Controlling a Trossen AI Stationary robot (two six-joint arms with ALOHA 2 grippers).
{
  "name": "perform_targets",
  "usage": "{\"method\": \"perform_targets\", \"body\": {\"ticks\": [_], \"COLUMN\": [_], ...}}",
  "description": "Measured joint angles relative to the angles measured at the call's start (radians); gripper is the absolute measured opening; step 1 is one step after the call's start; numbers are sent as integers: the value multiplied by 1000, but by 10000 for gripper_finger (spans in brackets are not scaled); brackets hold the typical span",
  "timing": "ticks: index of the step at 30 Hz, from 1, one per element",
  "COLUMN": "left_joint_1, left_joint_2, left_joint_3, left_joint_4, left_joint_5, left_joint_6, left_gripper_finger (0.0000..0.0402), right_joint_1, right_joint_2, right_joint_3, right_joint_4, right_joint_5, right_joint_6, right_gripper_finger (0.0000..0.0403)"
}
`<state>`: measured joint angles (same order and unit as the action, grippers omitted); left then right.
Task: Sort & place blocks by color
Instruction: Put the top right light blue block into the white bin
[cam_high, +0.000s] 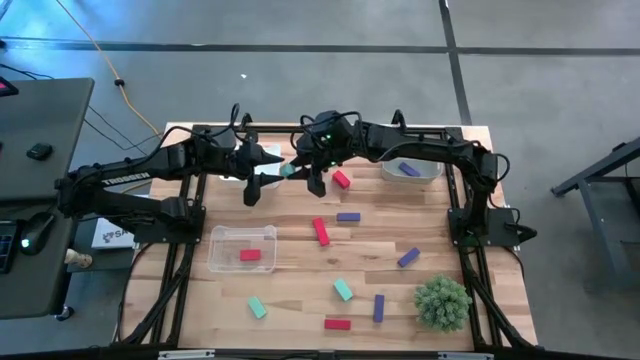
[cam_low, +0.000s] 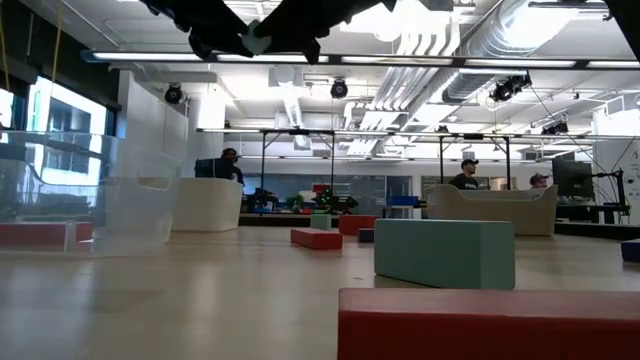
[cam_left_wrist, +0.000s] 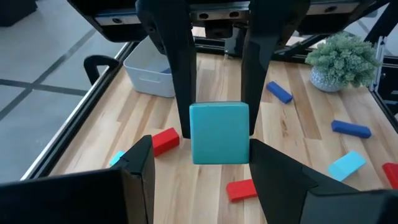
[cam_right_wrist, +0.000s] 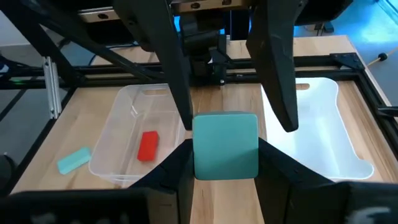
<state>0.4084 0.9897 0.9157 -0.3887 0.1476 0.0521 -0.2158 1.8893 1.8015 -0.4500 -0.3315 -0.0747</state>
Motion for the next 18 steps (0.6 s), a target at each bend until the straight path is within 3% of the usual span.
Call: {"method": "perform_targets", "body": {"ticks": [14, 18], "left_joint_1": [0, 0], "left_joint_2": [0, 12], "left_joint_3": [0, 1], "left_joint_4": [33, 50], "left_joint_5": [0, 2], "left_joint_6": [-16, -15], "left_gripper_finger": [172, 154], "right_joint_1": [-1, -1], "right_joint_2": [0, 0], "right_joint_3": [0, 0], "right_joint_4": [15, 15], "right_joint_5": [27, 34], "right_joint_6": [25, 26], "right_gripper_finger": [108, 108]}}
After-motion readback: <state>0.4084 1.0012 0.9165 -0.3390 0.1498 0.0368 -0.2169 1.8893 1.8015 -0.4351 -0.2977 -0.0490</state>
